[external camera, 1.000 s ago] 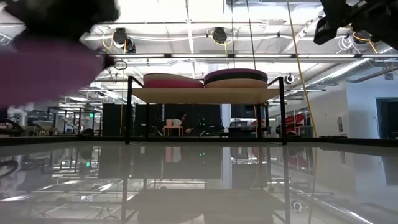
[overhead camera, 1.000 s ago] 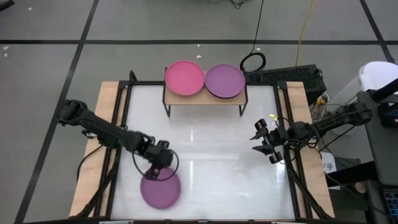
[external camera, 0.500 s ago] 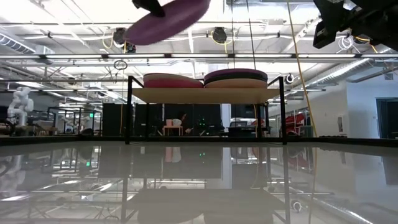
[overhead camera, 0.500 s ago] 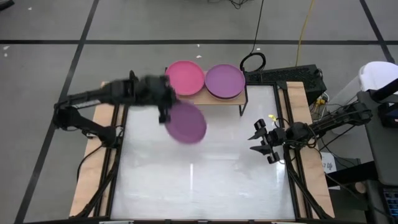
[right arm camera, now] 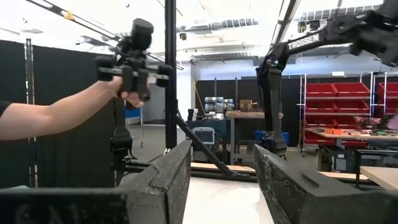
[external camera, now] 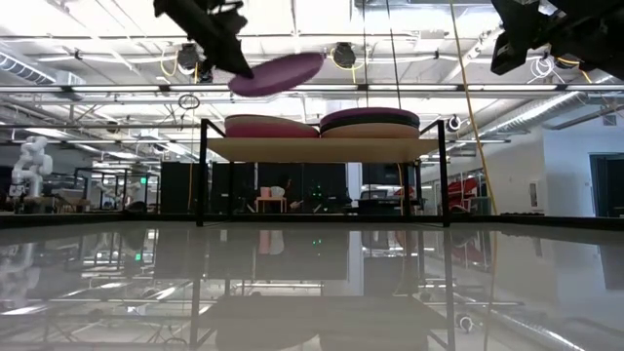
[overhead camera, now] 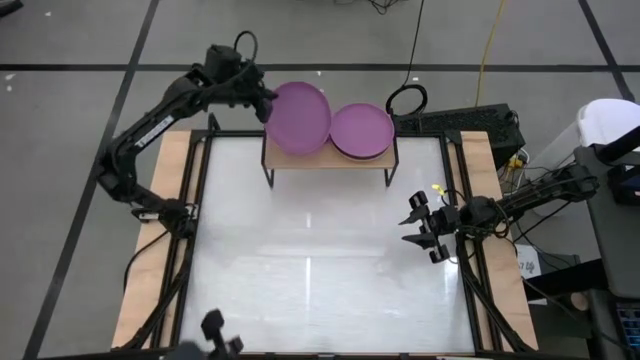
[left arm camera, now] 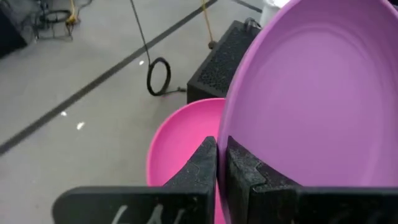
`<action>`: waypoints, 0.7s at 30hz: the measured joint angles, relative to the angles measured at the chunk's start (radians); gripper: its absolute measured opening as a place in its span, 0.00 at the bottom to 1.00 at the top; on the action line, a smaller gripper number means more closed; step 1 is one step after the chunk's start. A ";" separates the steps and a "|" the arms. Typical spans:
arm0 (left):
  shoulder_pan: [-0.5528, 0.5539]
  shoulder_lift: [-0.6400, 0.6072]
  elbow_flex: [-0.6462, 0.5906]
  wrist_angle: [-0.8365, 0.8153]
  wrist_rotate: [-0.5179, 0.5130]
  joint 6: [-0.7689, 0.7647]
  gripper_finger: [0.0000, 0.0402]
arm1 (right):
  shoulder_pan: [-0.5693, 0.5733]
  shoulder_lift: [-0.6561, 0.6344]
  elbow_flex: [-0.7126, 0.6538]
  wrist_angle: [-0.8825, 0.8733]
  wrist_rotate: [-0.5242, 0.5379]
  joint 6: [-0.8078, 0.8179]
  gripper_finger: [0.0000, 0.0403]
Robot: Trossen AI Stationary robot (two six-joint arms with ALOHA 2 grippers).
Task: Place and stack plates onto a shelf
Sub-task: Stack the violet plate on top of the pink plate on the shelf
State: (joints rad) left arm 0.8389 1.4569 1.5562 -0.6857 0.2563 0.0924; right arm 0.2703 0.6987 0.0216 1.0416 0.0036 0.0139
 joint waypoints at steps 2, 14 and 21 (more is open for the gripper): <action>0.030 0.031 0.000 0.013 0.013 -0.009 0.03 | 0.000 0.000 0.000 0.000 0.000 0.000 0.38; 0.094 0.160 0.000 0.000 0.009 -0.021 0.04 | 0.000 0.000 0.000 0.000 0.000 0.000 0.38; 0.090 0.158 0.000 -0.007 0.005 -0.009 0.26 | 0.000 0.000 0.000 -0.002 0.000 0.002 0.38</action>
State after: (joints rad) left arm 0.9291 1.6154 1.5558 -0.6931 0.2613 0.0838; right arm 0.2703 0.6987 0.0212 1.0400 0.0040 0.0162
